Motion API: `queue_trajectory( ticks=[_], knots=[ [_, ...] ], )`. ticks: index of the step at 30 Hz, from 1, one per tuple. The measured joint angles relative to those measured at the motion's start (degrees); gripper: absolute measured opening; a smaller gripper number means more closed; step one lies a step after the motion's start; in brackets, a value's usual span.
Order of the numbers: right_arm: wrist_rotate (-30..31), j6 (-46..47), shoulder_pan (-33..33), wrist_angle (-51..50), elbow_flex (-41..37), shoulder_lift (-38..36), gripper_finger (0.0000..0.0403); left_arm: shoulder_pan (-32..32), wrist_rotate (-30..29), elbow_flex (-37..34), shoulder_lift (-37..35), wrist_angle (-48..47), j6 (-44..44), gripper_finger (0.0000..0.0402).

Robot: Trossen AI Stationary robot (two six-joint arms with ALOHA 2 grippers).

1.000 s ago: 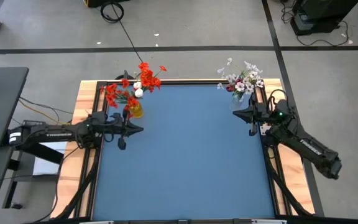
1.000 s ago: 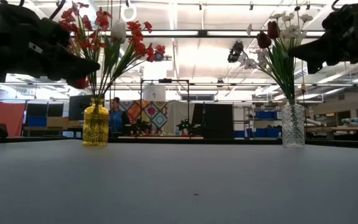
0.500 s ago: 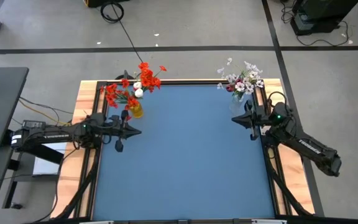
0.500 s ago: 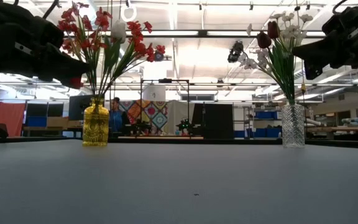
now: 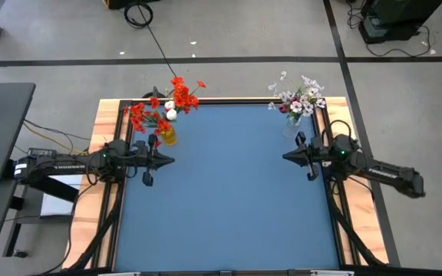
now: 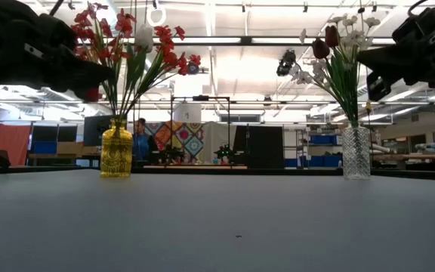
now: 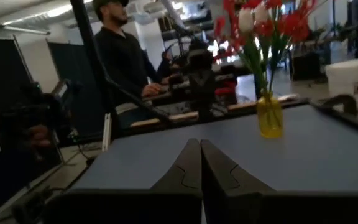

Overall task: Sort flowers into vase by color
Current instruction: Return to Home Position

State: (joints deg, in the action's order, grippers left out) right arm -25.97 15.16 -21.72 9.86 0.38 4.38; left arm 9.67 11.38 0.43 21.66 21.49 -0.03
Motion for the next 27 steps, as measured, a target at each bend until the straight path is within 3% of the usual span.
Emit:
queue_trajectory(
  ticks=[8,13,21,27],
  knots=[
    [10.80,-3.22,10.40,-3.64,0.00,0.09,0.0000,-1.89,-4.25,0.00,2.39,6.12,-2.69,0.0005],
    [13.90,-3.02,14.60,-4.46,-0.01,0.11,0.0000,-1.92,-2.17,0.01,3.10,6.16,-5.99,0.0005],
    [14.57,-3.67,15.94,-6.50,0.00,0.11,0.0000,-8.29,-0.36,5.81,-3.20,-16.36,-4.48,0.0004],
    [14.77,-3.34,15.48,-4.95,0.00,0.11,0.0000,-18.12,-14.08,1.76,-8.67,-15.00,-2.32,0.0004]
  ],
)
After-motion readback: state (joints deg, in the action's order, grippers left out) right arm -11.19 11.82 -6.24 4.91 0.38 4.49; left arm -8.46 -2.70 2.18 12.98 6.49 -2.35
